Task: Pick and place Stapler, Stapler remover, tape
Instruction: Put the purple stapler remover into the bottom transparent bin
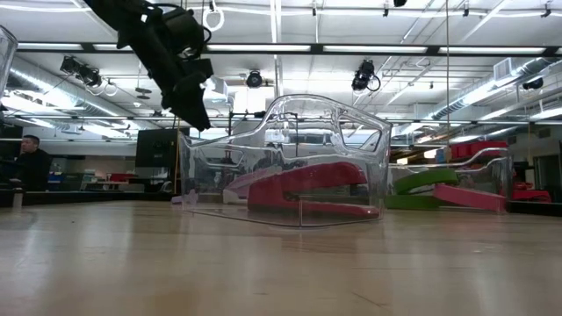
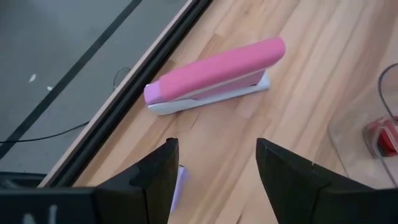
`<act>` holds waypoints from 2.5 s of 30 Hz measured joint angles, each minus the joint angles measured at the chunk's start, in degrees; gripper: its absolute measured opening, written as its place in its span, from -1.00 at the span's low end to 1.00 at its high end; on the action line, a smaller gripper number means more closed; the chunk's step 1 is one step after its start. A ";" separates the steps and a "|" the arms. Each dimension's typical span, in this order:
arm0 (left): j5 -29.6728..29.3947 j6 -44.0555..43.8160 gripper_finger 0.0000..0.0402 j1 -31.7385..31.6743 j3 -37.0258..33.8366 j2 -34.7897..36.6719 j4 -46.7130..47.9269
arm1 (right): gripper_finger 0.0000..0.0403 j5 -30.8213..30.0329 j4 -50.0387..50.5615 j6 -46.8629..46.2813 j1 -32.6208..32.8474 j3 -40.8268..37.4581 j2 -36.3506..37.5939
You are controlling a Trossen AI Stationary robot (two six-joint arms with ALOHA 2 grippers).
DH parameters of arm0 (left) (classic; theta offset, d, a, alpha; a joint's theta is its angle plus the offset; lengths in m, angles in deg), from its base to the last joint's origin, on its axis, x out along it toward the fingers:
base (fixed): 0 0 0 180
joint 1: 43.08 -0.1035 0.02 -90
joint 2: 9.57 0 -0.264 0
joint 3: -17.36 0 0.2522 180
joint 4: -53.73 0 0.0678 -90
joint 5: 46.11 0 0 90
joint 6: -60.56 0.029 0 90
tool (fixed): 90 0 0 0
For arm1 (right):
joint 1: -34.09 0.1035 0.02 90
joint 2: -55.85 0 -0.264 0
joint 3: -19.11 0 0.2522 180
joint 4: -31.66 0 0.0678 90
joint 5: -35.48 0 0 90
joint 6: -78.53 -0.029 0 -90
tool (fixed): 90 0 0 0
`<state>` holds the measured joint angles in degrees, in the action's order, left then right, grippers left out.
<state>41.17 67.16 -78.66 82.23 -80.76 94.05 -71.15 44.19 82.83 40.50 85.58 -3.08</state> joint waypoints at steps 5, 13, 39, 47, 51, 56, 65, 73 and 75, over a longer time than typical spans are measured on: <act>0.05 0.03 0.08 0.07 0.00 0.04 -0.33 | -0.98 6.16 3.66 0.54 -1.51 0.02 2.67; 0.04 0.08 0.04 0.07 0.00 0.04 -1.64 | -0.99 18.26 0.57 -2.68 -6.02 -5.47 5.83; 0.00 0.14 -0.12 0.15 0.00 0.04 -3.20 | -1.00 20.64 -24.17 -7.38 -13.14 -42.05 24.50; -0.22 0.16 -0.12 0.15 0.00 0.04 -3.51 | -1.00 16.89 -25.66 -6.84 -9.24 -44.20 26.32; -0.62 0.22 -0.12 0.17 0.02 0.04 -4.13 | -1.00 16.38 -25.90 -6.21 -6.57 -44.22 27.25; -1.74 0.54 -0.12 0.15 0.02 0.04 -4.16 | -1.00 15.57 -26.00 -4.85 -4.76 -44.76 29.25; -1.73 3.11 -0.12 0.11 0.03 0.01 -5.41 | -1.00 17.40 -29.44 -6.11 -4.69 -51.37 34.28; -1.73 3.13 -0.12 0.11 0.07 0.01 -6.48 | -1.00 17.58 -24.54 -2.46 -4.69 -51.84 36.80; -1.73 3.11 -0.12 0.11 0.07 0.01 -6.45 | -1.00 17.56 -22.84 -1.76 -4.69 -51.84 36.78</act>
<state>39.45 70.27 -78.55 82.29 -80.74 87.59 -53.59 21.35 81.08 35.81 33.73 33.70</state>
